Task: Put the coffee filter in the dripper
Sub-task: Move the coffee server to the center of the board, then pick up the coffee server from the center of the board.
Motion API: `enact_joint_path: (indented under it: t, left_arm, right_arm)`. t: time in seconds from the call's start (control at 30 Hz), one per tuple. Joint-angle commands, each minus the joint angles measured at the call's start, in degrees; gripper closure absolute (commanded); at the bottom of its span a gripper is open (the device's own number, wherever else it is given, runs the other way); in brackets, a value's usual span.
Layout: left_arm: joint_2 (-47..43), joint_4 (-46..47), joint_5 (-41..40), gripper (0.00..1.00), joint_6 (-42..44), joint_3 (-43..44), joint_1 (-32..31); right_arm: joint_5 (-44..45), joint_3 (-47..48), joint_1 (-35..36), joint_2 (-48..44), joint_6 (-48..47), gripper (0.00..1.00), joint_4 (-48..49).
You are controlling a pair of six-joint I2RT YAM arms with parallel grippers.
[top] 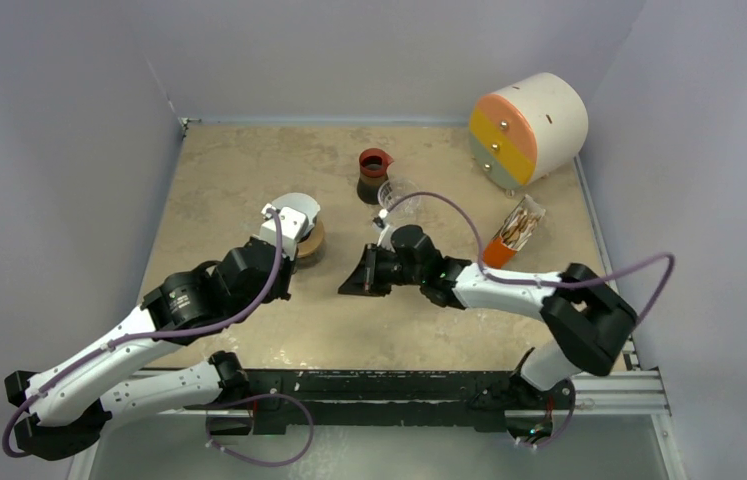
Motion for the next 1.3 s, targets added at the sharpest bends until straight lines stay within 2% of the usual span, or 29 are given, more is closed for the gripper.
enact_joint_path:
  t: [0.0, 0.37, 0.47, 0.67, 1.0, 1.27]
  left_arm:
    - [0.1, 0.8, -1.0, 1.0, -0.5, 0.2, 0.6]
    - [-0.3, 0.7, -1.8, 0.99, -0.8, 0.2, 0.9]
    - [-0.2, 0.6, -1.8, 0.97, -0.8, 0.3, 0.9]
    - [-0.1, 0.6, -1.6, 0.95, -0.9, 0.4, 1.7]
    - [-1.2, 0.8, -1.7, 0.85, -1.3, 0.5, 3.9]
    - [-2.2, 0.8, -2.4, 0.7, -1.6, 0.6, 6.5]
  right_arm:
    - [8.8, 5.9, 0.2, -7.5, -10.7, 0.92, -19.1]
    - [25.9, 22.6, -0.2, -13.2, -26.2, 0.68, -40.5]
    - [30.7, 28.1, -0.5, -12.1, -31.1, 0.61, -43.5]
    - [37.9, 39.8, -1.6, -7.0, -39.8, 0.53, -48.3]
    - [42.1, 58.2, -4.4, 7.8, -49.9, 0.51, -54.1]
    - [38.0, 75.7, -8.0, 22.4, -52.9, 0.51, -62.1]
